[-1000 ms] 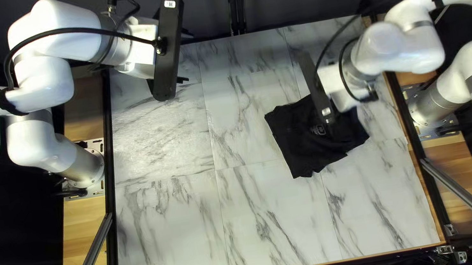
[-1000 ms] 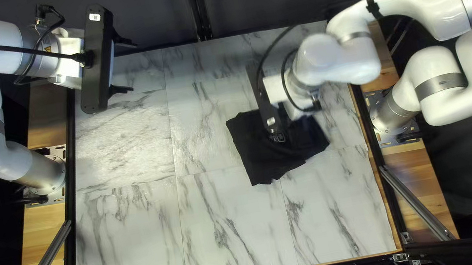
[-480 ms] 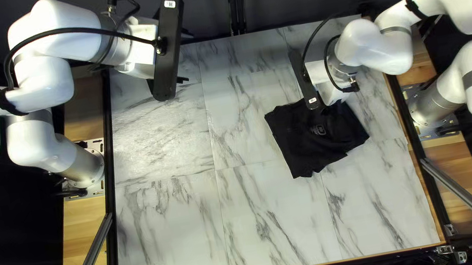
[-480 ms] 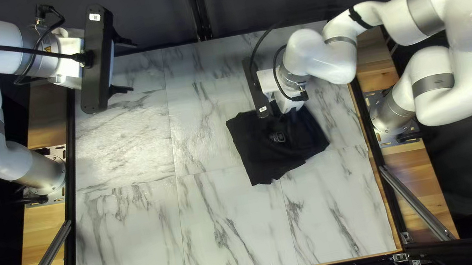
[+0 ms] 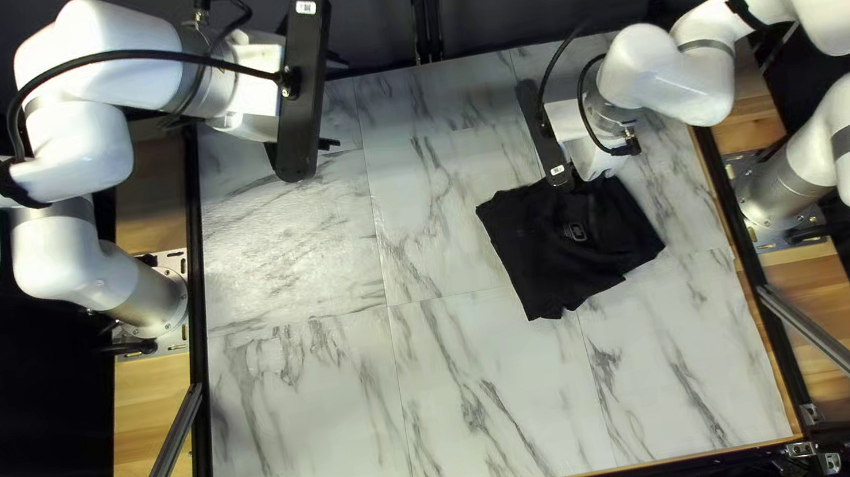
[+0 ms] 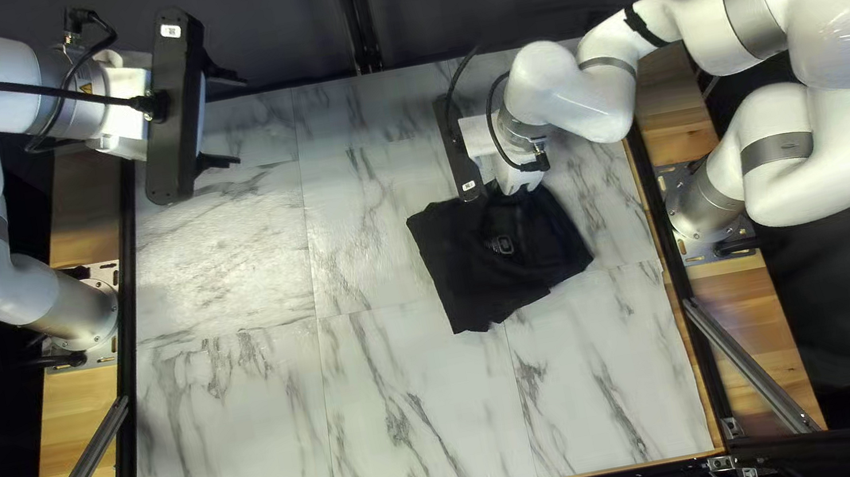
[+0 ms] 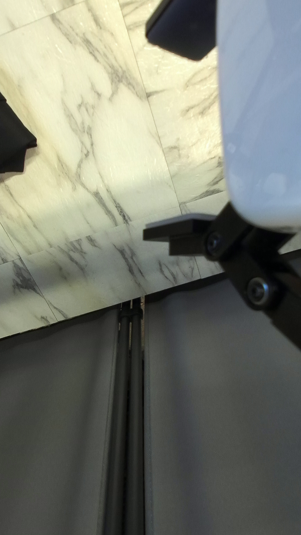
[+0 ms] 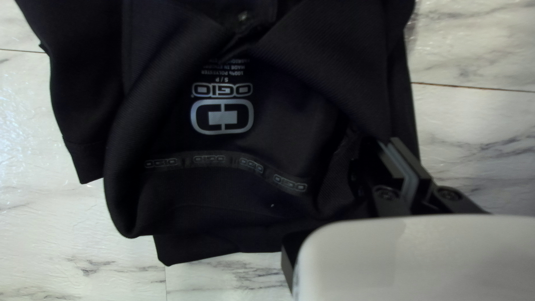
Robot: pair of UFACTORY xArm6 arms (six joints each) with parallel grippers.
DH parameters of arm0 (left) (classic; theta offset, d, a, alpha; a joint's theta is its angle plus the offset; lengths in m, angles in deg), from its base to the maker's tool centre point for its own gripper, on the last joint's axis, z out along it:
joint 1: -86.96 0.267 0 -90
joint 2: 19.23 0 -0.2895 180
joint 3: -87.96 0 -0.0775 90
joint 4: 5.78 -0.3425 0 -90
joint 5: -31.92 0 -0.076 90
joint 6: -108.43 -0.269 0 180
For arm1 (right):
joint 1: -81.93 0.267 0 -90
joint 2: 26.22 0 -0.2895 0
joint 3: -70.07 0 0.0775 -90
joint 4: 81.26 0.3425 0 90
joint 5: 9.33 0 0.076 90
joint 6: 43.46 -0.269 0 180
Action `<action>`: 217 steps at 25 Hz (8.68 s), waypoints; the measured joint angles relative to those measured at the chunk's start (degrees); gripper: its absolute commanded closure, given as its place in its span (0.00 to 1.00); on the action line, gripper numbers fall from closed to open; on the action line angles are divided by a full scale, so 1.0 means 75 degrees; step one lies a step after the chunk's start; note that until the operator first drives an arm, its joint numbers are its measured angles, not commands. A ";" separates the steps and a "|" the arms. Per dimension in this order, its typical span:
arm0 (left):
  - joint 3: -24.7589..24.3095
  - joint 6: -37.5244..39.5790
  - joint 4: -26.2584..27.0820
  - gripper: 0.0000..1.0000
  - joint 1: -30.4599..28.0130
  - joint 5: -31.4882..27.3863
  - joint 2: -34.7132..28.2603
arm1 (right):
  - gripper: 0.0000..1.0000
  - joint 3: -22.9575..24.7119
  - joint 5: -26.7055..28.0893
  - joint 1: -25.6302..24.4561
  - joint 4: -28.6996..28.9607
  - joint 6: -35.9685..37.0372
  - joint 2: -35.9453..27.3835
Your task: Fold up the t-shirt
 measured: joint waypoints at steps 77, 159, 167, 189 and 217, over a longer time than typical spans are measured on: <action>0.0000 0.0000 0.0000 0.00 0.0000 0.0000 0.0000 | 0.00 0.0870 -0.0895 0.1035 0.0643 -0.0544 0.0079; 0.0000 0.0000 0.0000 0.00 0.0000 0.0000 0.0000 | 0.00 0.0602 0.0493 0.0850 0.0486 -0.1144 -0.0677; 0.0000 0.0000 0.0000 0.00 0.0000 0.0000 0.0000 | 0.00 0.0690 0.1495 0.0801 0.0242 -0.2893 -0.1918; 0.0000 0.0000 0.0000 0.00 0.0000 0.0000 0.0000 | 0.00 0.1126 0.0783 0.1682 -0.1077 -0.9401 -0.1871; 0.0000 0.0000 0.0000 0.00 0.0000 0.0000 0.0000 | 0.03 0.1950 -0.1518 0.1720 0.0842 -1.0292 -0.1089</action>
